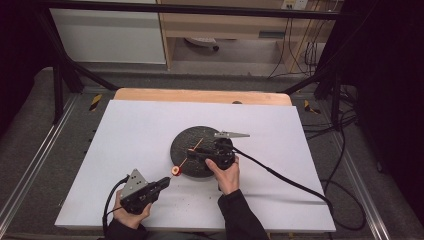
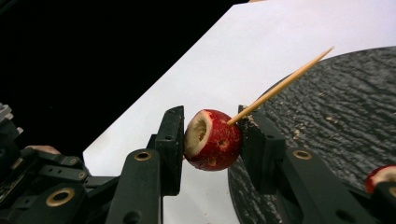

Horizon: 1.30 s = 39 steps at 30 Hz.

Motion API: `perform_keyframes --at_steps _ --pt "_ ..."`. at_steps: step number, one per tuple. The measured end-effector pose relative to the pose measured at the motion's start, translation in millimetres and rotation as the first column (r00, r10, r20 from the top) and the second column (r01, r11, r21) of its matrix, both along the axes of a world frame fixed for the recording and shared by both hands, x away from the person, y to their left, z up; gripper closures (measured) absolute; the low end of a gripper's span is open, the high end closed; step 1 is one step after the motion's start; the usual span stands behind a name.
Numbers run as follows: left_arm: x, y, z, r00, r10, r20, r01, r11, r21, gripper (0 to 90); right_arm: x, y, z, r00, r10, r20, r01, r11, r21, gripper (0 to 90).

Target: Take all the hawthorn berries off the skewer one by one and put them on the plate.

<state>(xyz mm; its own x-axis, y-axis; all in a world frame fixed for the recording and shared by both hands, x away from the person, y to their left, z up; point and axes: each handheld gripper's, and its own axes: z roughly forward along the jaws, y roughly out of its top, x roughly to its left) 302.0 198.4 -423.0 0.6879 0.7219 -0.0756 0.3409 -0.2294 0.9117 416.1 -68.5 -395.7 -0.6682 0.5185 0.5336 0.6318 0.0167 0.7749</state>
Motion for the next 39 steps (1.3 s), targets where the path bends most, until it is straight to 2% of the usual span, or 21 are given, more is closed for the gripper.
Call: perform_keyframes --at_steps 17,20,26,33,39 --pt "-1.7 1.6 2.2 0.9999 0.002 0.014 -0.002 0.9999 -0.011 88.5 18.6 -16.8 19.7 0.9972 -0.072 0.019 0.072 0.997 -0.014 63.5" --pt "-1.9 2.2 2.1 0.9999 0.002 0.014 -0.002 0.9999 -0.012 88.5 24.0 -23.0 26.1 0.9934 -0.109 0.037 0.110 0.994 -0.024 63.7" --pt "-1.3 2.3 1.5 0.9999 0.001 0.011 -0.001 0.9999 -0.011 88.5 31.2 -31.3 34.4 0.9889 -0.136 0.061 0.138 0.990 -0.027 63.9" --pt "-0.8 3.0 1.0 1.0000 0.008 0.006 -0.008 0.9999 -0.010 88.5 40.4 -48.1 45.9 0.9759 -0.194 0.100 0.199 0.979 -0.039 63.9" --pt "-0.3 4.1 1.1 0.9999 0.016 0.005 -0.016 0.9998 -0.012 88.5 40.3 -58.6 42.8 0.9731 -0.209 0.097 0.215 0.975 -0.060 63.9"
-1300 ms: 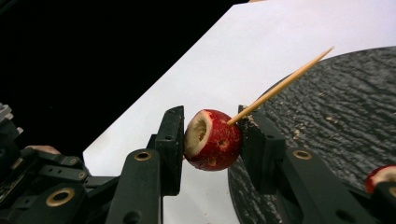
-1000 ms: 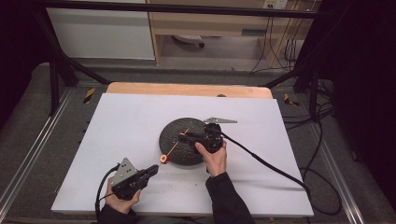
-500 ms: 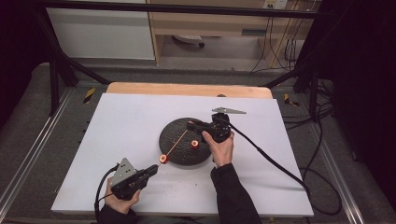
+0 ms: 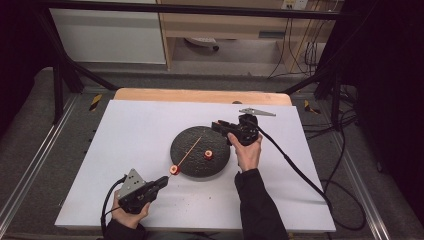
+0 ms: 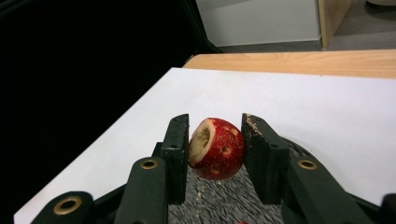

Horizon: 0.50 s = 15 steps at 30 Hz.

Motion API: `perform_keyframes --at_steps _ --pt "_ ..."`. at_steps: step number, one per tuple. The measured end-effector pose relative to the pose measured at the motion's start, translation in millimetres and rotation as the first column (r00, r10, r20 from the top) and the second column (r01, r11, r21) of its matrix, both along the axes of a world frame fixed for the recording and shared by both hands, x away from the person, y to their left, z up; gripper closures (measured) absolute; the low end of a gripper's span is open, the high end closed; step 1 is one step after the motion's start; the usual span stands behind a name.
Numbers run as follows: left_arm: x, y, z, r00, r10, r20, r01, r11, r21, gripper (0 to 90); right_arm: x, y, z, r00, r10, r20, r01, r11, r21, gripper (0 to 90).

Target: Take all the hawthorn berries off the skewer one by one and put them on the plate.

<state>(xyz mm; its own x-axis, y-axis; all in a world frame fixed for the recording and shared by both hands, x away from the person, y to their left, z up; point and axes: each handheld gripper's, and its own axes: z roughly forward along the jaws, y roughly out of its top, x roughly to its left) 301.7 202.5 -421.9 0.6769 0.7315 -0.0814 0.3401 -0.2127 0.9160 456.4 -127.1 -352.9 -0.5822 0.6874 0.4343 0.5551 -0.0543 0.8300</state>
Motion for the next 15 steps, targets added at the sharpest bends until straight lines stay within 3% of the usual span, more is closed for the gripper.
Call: perform_keyframes --at_steps 6,15 --pt "0.5 0.3 -0.3 1.0000 0.002 -0.001 -0.002 1.0000 0.002 88.5 -5.1 -3.3 -20.2 0.9993 0.010 -0.036 -0.011 1.000 -0.023 63.9" --pt "1.1 -0.1 -1.2 1.0000 0.001 -0.008 -0.001 1.0000 0.003 88.5 -19.0 7.6 -53.7 0.9951 0.052 -0.084 -0.057 0.997 -0.055 63.8"
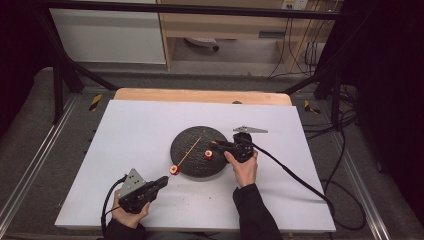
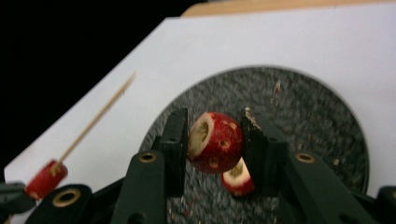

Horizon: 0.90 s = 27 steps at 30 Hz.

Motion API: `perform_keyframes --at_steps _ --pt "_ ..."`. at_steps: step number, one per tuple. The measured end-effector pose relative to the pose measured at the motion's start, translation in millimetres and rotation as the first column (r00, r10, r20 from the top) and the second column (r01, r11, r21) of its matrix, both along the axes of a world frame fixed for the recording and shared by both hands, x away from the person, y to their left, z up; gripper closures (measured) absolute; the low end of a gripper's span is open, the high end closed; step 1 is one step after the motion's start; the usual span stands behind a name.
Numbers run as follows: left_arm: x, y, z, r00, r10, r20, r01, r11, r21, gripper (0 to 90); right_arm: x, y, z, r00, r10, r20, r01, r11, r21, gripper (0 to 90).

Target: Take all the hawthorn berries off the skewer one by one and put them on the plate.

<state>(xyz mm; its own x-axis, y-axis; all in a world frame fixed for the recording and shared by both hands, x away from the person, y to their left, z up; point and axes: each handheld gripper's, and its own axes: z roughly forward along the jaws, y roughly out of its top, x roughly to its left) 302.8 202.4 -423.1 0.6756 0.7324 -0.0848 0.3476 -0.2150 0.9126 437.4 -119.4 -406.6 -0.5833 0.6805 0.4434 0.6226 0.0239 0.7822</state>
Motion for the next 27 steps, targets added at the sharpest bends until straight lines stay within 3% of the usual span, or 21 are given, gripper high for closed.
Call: perform_keyframes --at_steps 8,18,23,27 --pt "0.3 -0.5 -0.5 1.0000 -0.001 -0.002 0.001 1.0000 0.003 88.5 -8.9 10.6 -25.5 0.9986 0.033 -0.041 -0.035 0.998 -0.049 63.7" --pt "0.6 -0.8 -0.8 1.0000 -0.003 -0.004 0.003 1.0000 0.008 88.4 -12.5 14.6 -43.2 0.9962 0.043 -0.075 -0.050 0.994 -0.095 63.4" --pt "0.7 -0.7 -0.7 1.0000 -0.001 -0.004 0.001 1.0000 0.008 88.5 -13.7 14.0 -40.8 0.9968 0.041 -0.069 -0.048 0.994 -0.096 60.1" --pt "0.6 -1.0 -0.8 1.0000 -0.001 -0.005 0.001 1.0000 0.009 88.5 -15.8 10.9 -32.9 0.9985 0.037 -0.039 -0.041 0.994 -0.097 54.4"
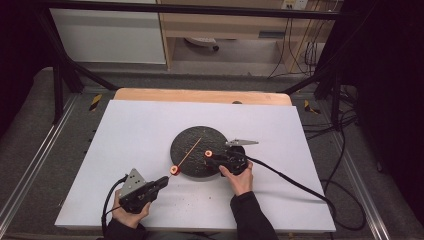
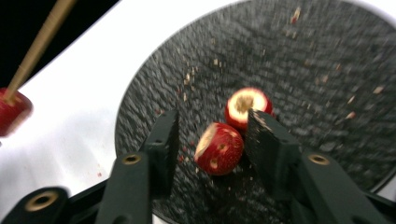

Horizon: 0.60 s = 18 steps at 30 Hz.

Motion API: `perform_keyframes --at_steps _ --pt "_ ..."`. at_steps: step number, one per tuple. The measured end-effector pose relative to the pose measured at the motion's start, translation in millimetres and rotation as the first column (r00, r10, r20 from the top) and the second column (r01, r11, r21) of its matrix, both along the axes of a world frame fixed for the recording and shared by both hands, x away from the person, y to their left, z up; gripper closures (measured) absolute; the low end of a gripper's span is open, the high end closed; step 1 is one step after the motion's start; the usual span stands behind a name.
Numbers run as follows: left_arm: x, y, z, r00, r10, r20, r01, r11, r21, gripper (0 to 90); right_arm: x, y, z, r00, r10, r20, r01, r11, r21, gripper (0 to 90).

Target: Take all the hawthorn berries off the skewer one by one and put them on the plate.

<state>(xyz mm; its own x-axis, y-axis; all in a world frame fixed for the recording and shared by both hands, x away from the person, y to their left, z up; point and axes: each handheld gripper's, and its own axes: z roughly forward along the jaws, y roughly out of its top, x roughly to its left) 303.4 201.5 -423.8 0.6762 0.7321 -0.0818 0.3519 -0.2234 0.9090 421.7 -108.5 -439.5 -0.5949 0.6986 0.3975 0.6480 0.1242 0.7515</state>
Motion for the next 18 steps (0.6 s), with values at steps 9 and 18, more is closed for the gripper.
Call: perform_keyframes --at_steps 9,18 --pt "-0.1 -0.7 0.1 1.0000 -0.001 0.001 0.001 1.0000 0.001 88.5 -10.5 -10.7 25.6 0.9958 -0.002 0.092 -0.002 0.999 0.045 30.0" --pt "0.0 -0.9 0.0 1.0000 0.001 0.001 -0.001 1.0000 0.002 88.5 -20.3 -11.9 34.4 0.9933 0.031 0.112 -0.038 0.997 0.060 9.0"
